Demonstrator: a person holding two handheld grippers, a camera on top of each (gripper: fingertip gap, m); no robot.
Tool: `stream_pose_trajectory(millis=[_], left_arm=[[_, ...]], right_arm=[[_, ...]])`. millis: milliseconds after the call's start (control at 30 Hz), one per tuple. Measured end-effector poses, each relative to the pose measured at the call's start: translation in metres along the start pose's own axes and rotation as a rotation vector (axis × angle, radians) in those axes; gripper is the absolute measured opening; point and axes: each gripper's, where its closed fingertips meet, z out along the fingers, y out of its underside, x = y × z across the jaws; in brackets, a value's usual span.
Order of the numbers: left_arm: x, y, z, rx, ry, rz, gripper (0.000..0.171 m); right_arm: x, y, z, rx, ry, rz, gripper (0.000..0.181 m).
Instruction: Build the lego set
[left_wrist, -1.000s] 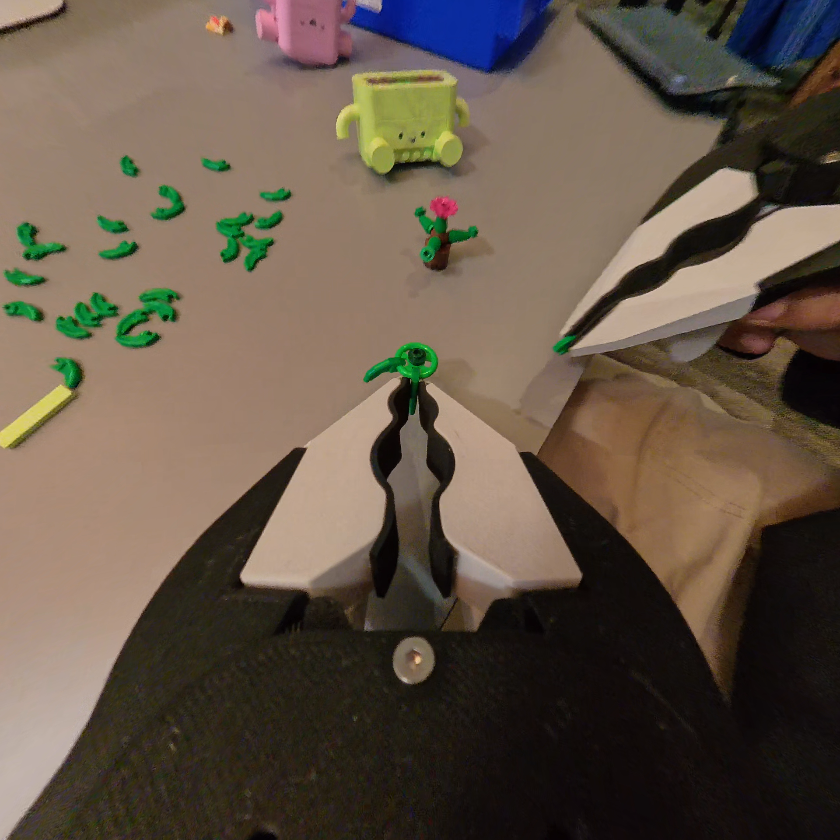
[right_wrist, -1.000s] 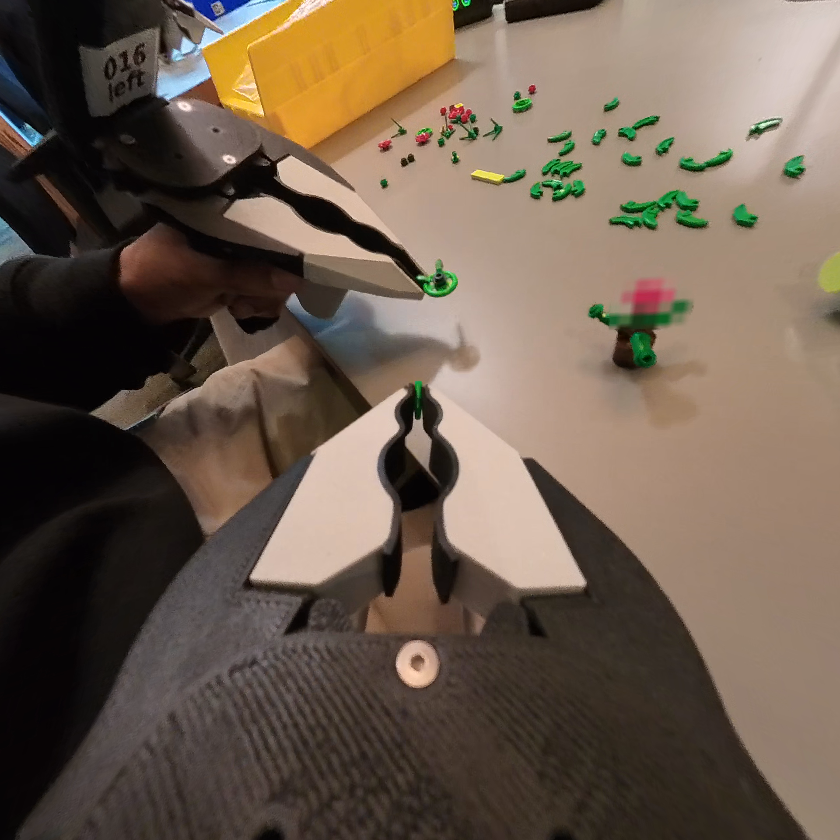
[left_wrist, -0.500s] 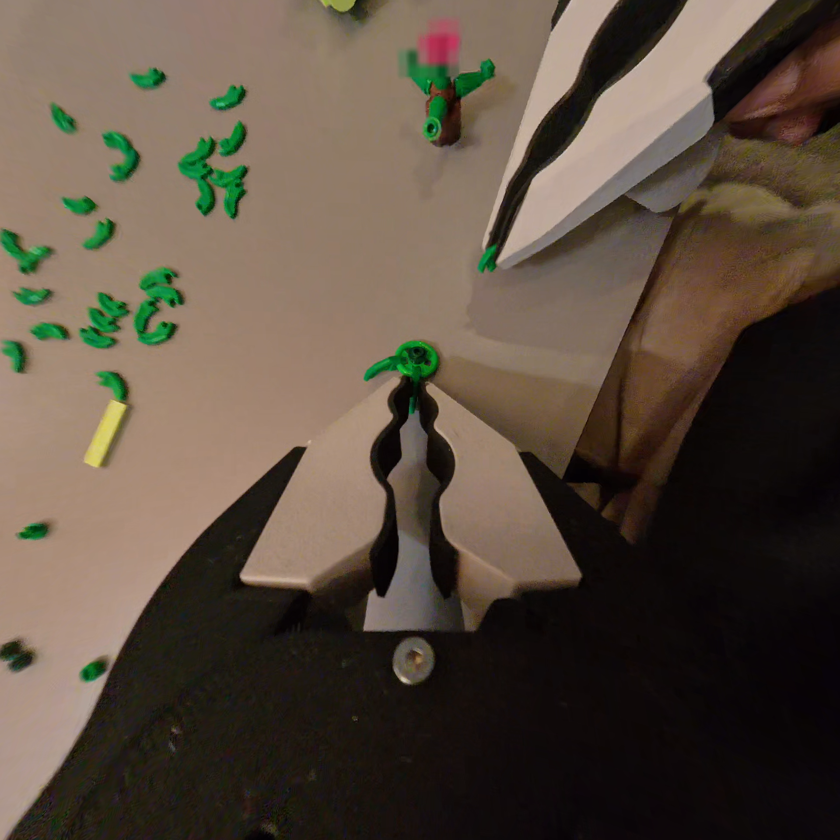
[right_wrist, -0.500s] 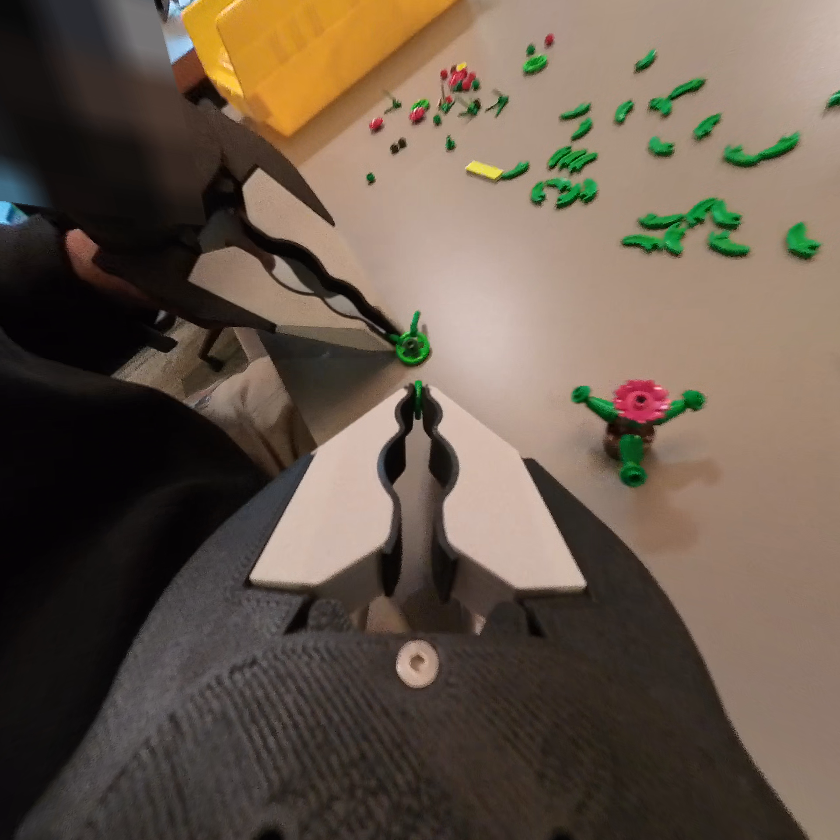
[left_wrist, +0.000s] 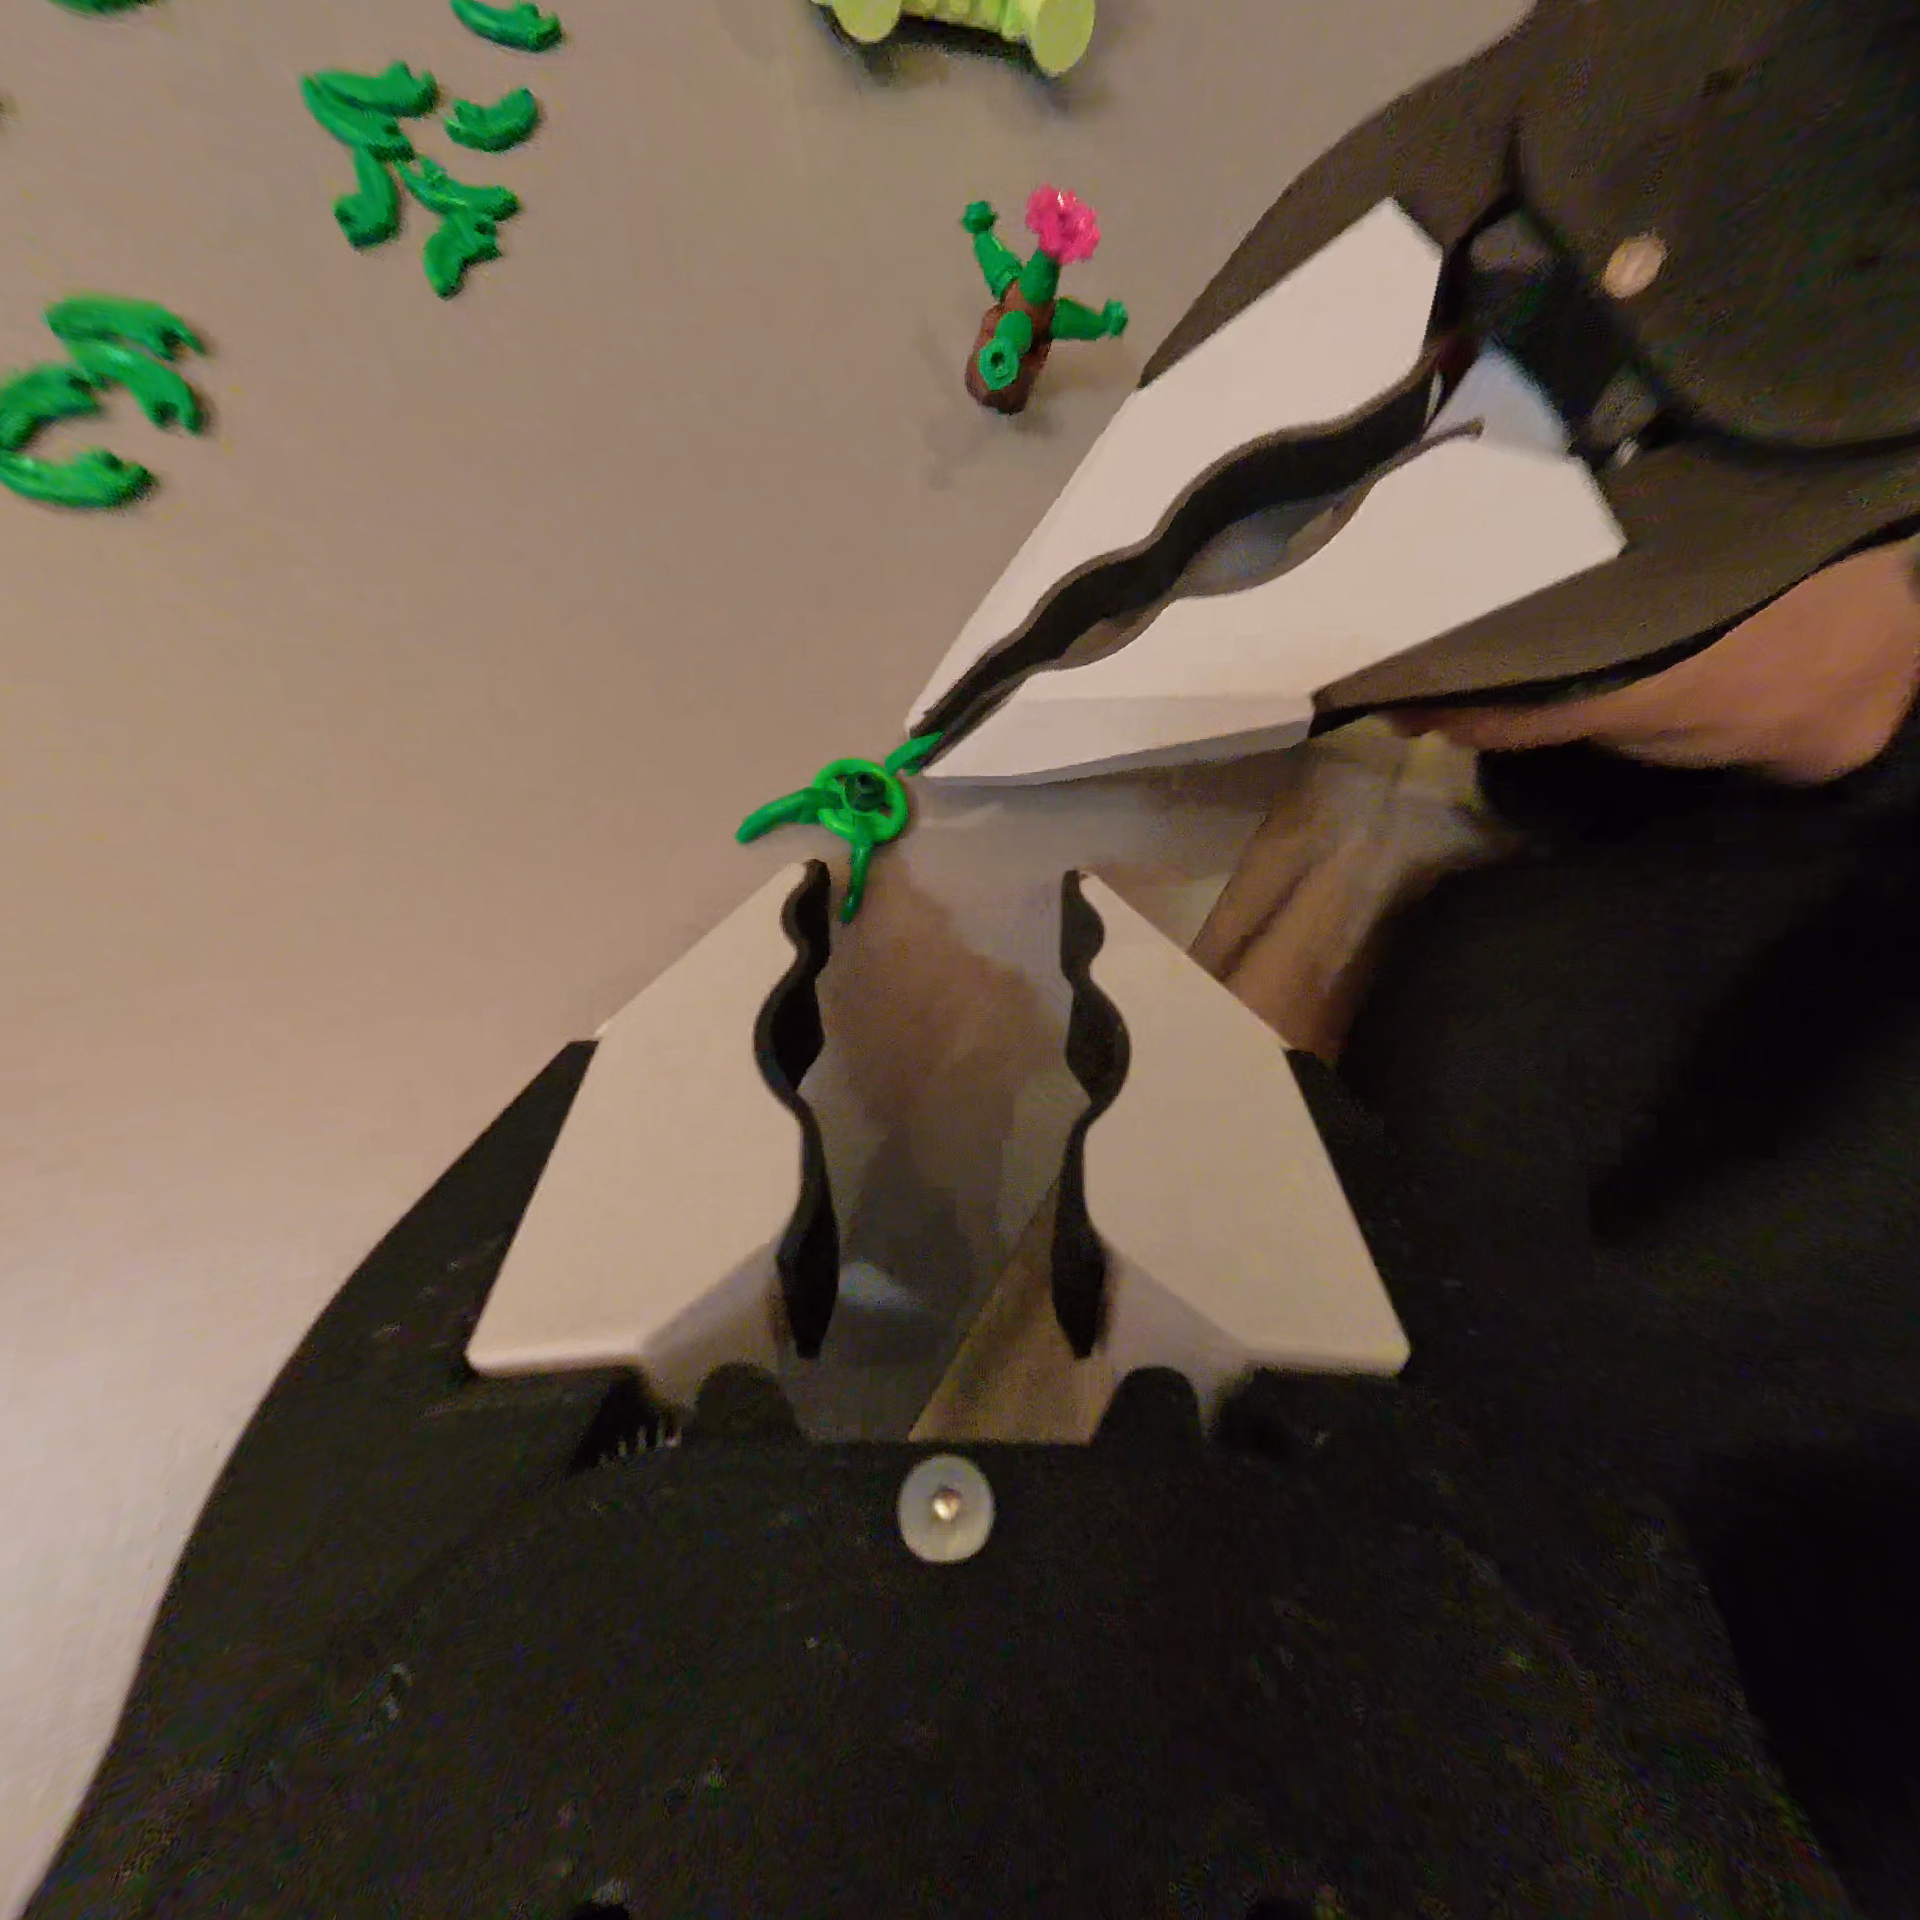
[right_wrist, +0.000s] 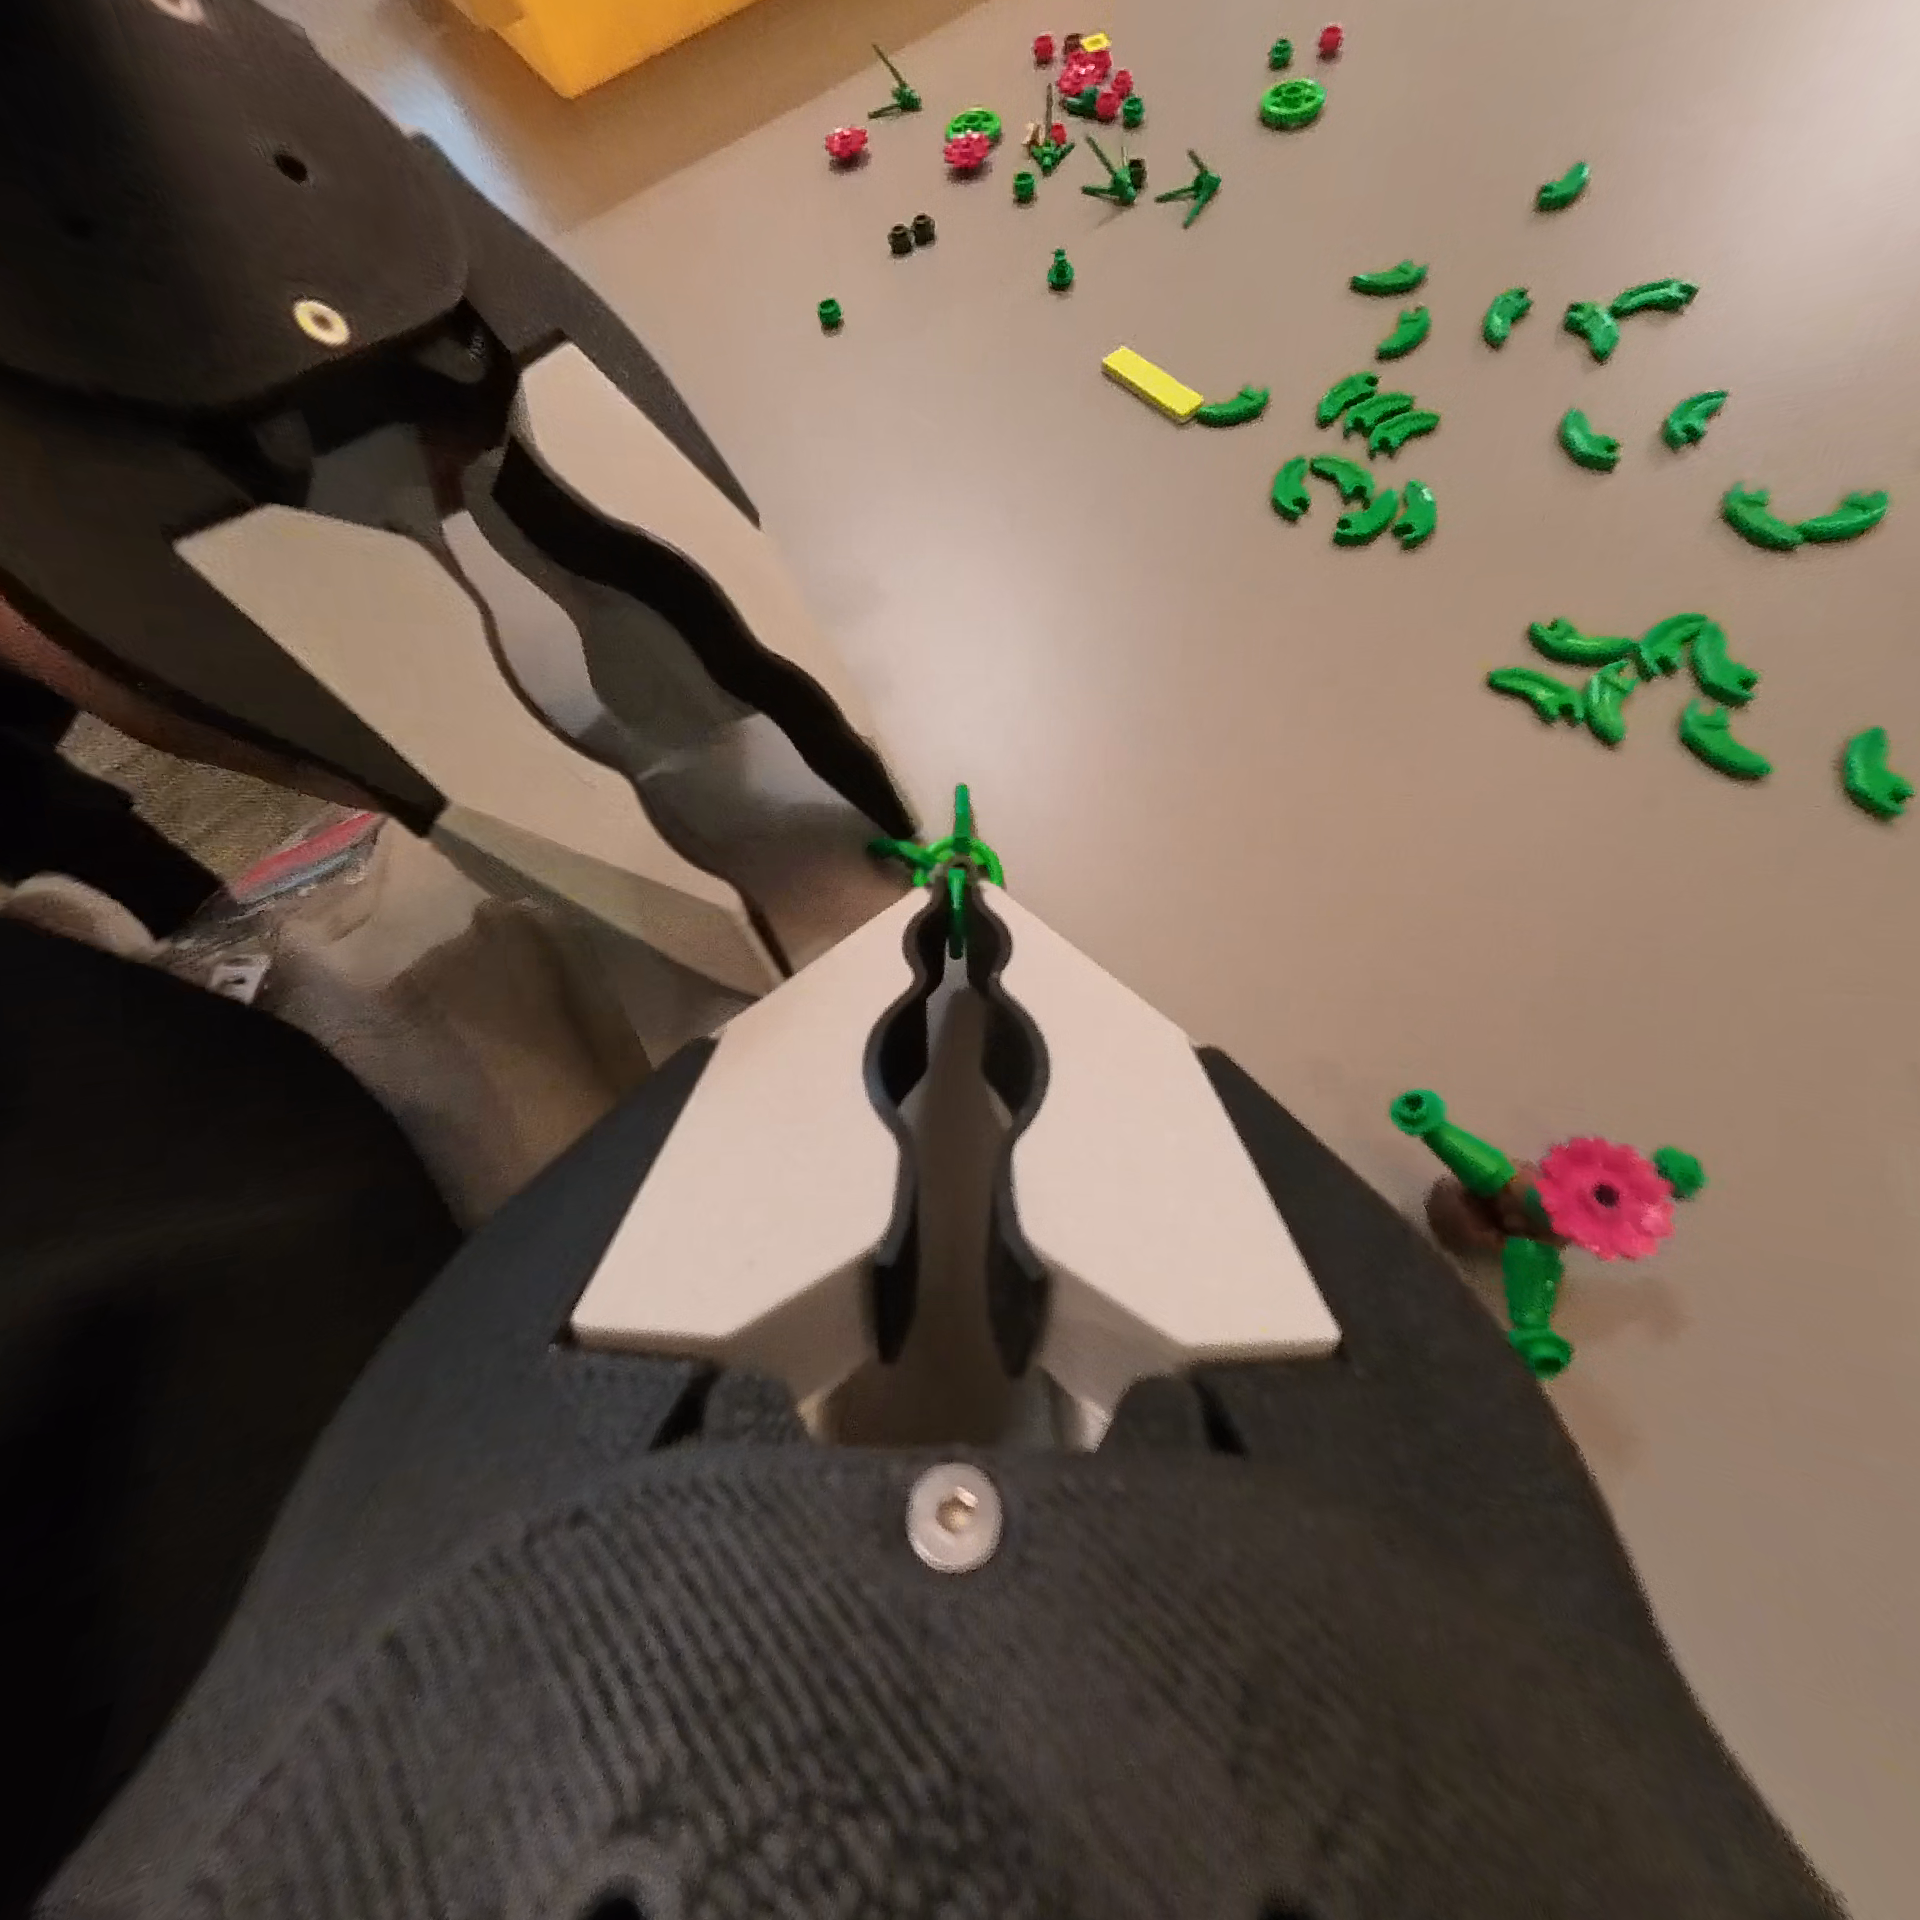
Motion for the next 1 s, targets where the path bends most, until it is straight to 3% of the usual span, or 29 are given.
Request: stream_pose_trajectory(millis=[300, 467, 767, 1000], left_arm=[[0.001, -0.014, 0.0, 0.121, 0.208, -0.32, 0.039], [-0.012, -0.022, -0.004, 0.167, 0.28, -0.491, 0.015], [-0.02, -0.021, 0.0, 0.104, 0.286, -0.555, 0.002], [-0.021, -0.014, 0.007, 0.008, 0.247, -0.523, 0.003]], right_arm=[[0.005, 0.002, 0.007, -0.044, 0.025, -0.008, 0.002], [0.003, 0.002, 0.006, -0.041, -0.014, 0.027, 0.002], [0.002, 0.009, 0.007, -0.07, -0.021, 0.023, 0.001], [0.002, 0.01, 0.007, -0.074, -0.051, 0.057, 0.001]])
